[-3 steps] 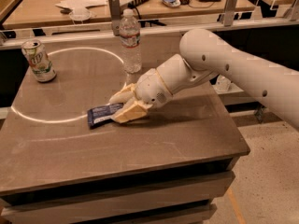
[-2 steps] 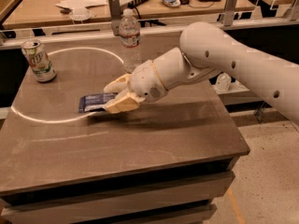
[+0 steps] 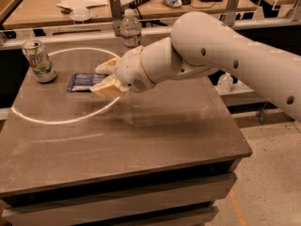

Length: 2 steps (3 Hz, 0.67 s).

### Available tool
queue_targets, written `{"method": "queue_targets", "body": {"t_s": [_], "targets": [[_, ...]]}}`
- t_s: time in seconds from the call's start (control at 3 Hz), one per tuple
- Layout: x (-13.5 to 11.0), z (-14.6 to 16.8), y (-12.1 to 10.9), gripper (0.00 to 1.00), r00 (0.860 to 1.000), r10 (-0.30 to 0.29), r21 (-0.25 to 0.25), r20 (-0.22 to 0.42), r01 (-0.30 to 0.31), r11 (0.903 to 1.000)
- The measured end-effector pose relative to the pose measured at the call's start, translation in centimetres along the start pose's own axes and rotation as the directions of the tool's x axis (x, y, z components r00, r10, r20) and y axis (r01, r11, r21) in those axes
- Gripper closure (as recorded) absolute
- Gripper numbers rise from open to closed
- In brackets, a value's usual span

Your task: Move rxbar blueberry near 7up can

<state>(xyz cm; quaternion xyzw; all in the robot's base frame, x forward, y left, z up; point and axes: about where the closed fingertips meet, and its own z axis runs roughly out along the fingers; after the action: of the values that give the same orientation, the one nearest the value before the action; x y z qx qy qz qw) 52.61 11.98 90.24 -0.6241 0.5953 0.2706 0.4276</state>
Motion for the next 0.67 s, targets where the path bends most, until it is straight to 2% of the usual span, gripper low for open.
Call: {"method": "queue_targets", "body": {"t_s": [0.33,0.67], "targets": [[-1.0,1.9,-2.0,1.0,1.0,-0.002,0.046,-0.021,0.003,0.9989],[-2.8,5.3,-4.1,1.0,1.0,-0.016,0.07,-0.017,0.017,0.9974]]}}
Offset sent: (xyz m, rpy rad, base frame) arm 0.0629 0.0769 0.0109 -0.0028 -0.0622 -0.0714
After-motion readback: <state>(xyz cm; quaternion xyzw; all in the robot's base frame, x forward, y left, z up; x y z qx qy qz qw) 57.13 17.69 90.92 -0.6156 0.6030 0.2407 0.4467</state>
